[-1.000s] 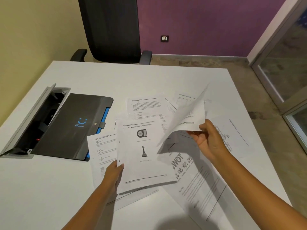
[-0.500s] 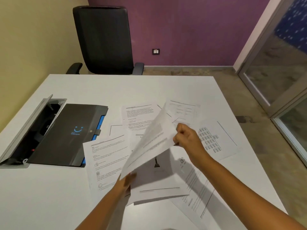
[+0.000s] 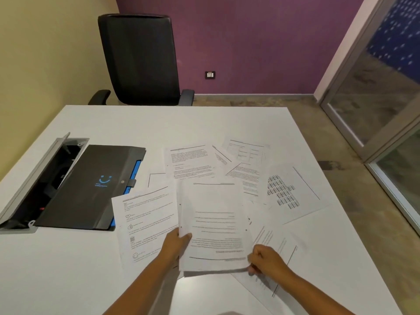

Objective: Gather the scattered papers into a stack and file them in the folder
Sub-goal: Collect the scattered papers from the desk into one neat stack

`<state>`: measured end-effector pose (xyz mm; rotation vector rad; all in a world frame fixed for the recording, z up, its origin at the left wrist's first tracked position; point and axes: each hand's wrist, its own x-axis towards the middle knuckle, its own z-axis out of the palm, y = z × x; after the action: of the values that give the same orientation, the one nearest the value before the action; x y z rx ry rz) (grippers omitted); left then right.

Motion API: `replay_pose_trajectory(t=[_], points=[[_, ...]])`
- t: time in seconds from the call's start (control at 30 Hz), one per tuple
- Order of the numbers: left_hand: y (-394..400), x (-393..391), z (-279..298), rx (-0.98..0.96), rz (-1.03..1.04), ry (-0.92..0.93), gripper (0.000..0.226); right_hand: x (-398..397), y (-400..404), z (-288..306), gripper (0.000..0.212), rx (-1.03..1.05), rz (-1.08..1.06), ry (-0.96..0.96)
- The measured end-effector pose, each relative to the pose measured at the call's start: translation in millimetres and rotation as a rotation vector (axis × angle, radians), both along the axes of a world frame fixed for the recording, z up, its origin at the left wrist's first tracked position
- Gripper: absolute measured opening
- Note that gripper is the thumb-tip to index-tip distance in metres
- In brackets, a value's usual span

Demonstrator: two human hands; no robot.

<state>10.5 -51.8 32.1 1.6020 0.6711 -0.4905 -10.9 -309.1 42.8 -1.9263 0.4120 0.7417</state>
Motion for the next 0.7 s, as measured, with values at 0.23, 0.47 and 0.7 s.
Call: replay_pose_trajectory(t=[0.23, 0.47, 0.7], points=[[4, 6, 23, 0.008, -0.004, -0.141, 0.026, 16, -9, -5, 0.042, -0.311, -0.045, -0.254], [8, 24, 60, 0.012, -0.059, -0.305, 0.024, 65, -1, 43, 0.029, 0.266, -0.141, -0.325], [-1, 37, 71, 0.023, 0.022, -0.345, 0.047, 79, 8, 63, 0.042, 0.23, -0.171, -0.44]])
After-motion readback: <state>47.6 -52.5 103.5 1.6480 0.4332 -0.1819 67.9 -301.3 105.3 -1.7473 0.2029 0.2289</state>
